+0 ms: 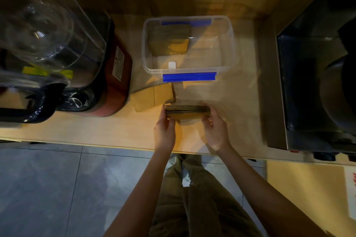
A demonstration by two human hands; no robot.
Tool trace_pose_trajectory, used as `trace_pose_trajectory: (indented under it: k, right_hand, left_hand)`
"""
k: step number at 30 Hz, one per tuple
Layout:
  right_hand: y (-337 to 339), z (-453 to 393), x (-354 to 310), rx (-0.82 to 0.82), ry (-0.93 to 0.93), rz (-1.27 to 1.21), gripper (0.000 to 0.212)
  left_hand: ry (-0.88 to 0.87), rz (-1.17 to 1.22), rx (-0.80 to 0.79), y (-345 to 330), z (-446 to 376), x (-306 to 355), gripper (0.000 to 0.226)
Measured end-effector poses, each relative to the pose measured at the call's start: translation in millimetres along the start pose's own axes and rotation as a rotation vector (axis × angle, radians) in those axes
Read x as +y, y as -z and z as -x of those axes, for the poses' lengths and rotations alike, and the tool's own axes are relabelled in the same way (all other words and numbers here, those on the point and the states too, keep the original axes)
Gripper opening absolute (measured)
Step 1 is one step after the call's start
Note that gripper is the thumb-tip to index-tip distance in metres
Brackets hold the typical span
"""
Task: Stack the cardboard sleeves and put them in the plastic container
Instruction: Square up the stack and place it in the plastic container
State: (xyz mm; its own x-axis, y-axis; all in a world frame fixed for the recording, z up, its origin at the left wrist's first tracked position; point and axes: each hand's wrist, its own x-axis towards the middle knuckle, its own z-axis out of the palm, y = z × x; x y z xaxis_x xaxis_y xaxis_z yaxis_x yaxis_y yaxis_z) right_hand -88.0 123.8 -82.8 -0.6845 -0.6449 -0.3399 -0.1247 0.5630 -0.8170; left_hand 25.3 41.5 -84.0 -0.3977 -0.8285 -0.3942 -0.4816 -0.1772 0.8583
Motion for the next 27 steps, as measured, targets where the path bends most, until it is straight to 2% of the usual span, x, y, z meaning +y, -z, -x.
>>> trace_pose_trajectory:
  k: [5, 11, 17, 22, 27]
  right_hand:
    - [4, -3, 4, -0.018, 0.004, 0.026, 0.037]
    - [6, -3, 6, -0.063, 0.032, 0.010, 0.029]
    - [6, -15, -10, -0.103, 0.066, 0.010, 0.028]
    - [-7, -33, -39, -0.120, 0.129, -0.087, 0.016]
    - [-32, -52, -67, -0.108, 0.007, -0.183, 0.019]
  left_hand:
    - [-0.037, -0.117, 0.079, 4, 1, 3, 0.041]
    - [-0.068, -0.199, 0.100, 13, -1, -5, 0.029]
    - [-0.014, -0.179, 0.124, 28, -6, -2, 0.028]
    - [0.022, -0.133, 0.256, 52, -12, 6, 0.029]
    - [0.098, -0.107, 0.461, 67, -30, 8, 0.026]
